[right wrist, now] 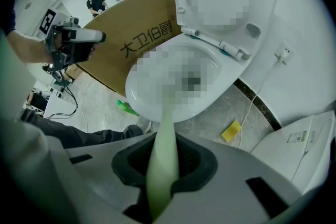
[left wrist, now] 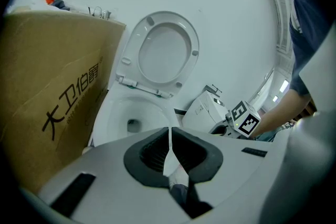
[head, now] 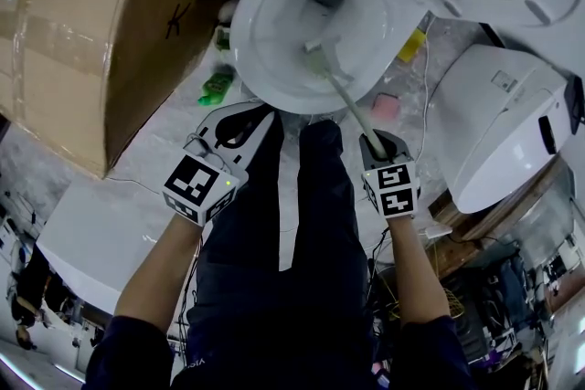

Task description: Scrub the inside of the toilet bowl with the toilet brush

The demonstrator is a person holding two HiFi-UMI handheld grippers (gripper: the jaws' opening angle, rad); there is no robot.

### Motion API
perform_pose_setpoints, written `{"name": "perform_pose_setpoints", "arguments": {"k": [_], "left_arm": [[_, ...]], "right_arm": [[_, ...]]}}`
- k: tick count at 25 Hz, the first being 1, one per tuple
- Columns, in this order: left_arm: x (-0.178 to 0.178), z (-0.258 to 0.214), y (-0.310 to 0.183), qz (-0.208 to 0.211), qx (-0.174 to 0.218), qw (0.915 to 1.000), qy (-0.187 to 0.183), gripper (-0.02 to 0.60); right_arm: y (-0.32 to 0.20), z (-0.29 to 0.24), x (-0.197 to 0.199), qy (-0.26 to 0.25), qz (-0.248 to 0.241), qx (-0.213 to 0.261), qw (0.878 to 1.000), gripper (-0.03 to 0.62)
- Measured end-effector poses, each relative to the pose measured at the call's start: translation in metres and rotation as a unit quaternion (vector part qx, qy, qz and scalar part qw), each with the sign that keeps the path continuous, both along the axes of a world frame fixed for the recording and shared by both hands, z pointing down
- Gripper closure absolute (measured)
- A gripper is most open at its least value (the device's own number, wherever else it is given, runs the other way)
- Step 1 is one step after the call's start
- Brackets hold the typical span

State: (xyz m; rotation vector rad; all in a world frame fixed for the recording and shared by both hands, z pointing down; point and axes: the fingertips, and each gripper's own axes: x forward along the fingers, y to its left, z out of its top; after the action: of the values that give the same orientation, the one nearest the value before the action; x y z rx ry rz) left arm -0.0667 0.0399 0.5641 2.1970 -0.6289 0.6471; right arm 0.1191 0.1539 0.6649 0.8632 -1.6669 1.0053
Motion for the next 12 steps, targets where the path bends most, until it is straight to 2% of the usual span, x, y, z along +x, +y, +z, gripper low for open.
{"name": "perform_pose_setpoints", "arguments": {"k": [12], "left_arm": [[-0.026,0.002,-0.006,-0.019,-0.004,0.9998,-0.004,0.540]], "right_arm": [[-0.012,-0.001,-0.055,-0.037,-0.003,0.004,0.999,0.531]]}}
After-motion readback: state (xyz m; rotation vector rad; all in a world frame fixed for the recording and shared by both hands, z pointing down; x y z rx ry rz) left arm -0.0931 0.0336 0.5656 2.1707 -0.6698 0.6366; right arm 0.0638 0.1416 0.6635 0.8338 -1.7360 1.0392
